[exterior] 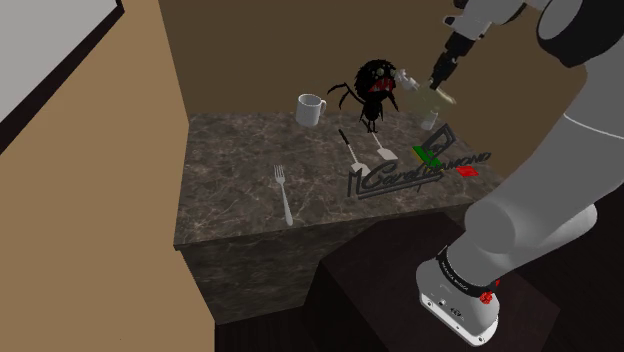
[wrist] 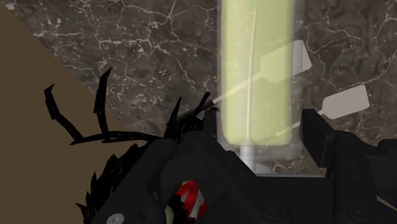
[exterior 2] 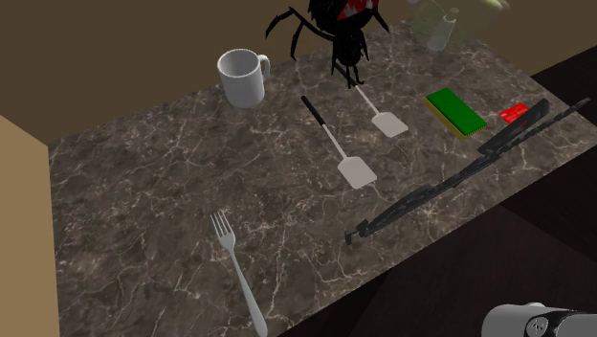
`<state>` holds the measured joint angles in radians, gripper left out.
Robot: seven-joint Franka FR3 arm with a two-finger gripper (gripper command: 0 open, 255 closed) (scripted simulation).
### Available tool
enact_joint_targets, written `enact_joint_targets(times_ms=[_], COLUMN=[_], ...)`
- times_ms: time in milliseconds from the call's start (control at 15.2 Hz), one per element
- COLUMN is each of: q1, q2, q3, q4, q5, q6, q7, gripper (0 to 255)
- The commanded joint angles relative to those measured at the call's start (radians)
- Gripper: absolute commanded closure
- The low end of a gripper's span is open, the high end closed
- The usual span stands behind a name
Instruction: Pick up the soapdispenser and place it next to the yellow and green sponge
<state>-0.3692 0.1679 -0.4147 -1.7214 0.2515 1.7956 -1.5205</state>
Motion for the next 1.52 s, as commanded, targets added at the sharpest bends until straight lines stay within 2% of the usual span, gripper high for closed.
enact_joint_targets(times_ms=[0, 594, 924, 990, 1452], q1=[-0.033, -0.196, -0.309, -0.347, -0.34], q2=[0.036, 0.231, 0.369, 0.416, 0.434], q3=[-0.018, -0.065, -0.07, -0.069, -0.061], q4=[0.024, 0.199, 0.356, 0.415, 0.348], q5=[0.014, 0.09, 0.137, 0.151, 0.162], q6=[-0.002, -0.042, -0.089, -0.107, -0.027], q7=[-0.056, -0.261, -0.354, -0.377, -0.396], gripper=[255, 255, 255, 255, 255])
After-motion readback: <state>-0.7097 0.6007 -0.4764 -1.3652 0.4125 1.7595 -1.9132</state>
